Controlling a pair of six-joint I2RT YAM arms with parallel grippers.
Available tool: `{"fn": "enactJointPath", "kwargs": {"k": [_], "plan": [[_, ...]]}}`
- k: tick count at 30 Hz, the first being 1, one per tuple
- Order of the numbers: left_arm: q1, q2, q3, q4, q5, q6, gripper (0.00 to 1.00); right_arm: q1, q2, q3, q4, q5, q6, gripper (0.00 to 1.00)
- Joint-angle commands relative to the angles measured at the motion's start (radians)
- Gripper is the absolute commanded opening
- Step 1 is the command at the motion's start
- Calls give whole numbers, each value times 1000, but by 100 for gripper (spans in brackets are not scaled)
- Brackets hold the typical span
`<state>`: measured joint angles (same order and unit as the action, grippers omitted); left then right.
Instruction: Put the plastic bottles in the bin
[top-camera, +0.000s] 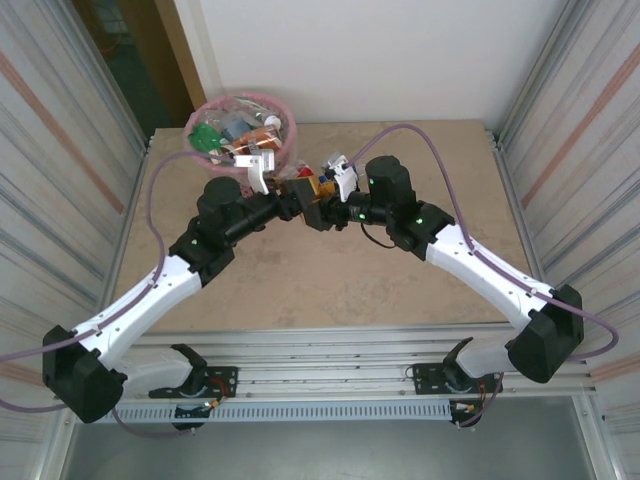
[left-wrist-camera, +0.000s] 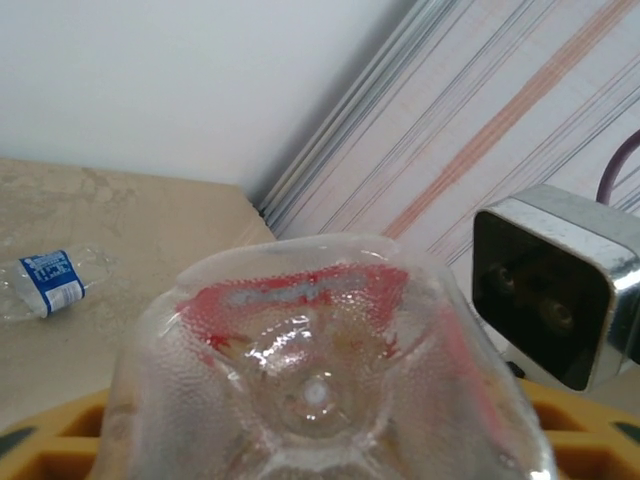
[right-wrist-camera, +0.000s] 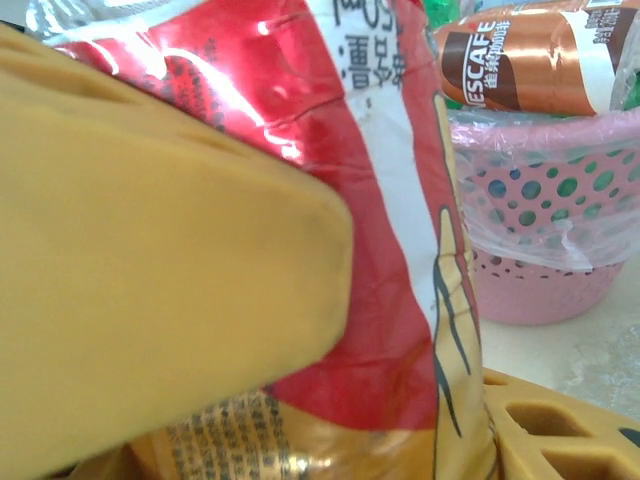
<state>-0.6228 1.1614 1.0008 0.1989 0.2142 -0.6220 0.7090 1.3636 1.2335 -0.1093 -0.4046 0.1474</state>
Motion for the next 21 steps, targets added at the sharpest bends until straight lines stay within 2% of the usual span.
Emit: {"fn": "enactJointPath", "kwargs": {"k": [1,6,9,14,21], "plan": [[59,-13,57,-35,16,27,41,-1,-22,55,11,8,4,59],[182,9,253,-218,21,128,37,-16,-47,83,-57,88,-6,90],[286,55,382,-332,31,167,36,-33,-71,80,-91,181,-1,98],[521,163,538,-372,209,97,36,-76,-97,77,-167,331,23,98],[663,309,686,-382,256,79,37,-166,-109,44,-232,426,94,98]]}}
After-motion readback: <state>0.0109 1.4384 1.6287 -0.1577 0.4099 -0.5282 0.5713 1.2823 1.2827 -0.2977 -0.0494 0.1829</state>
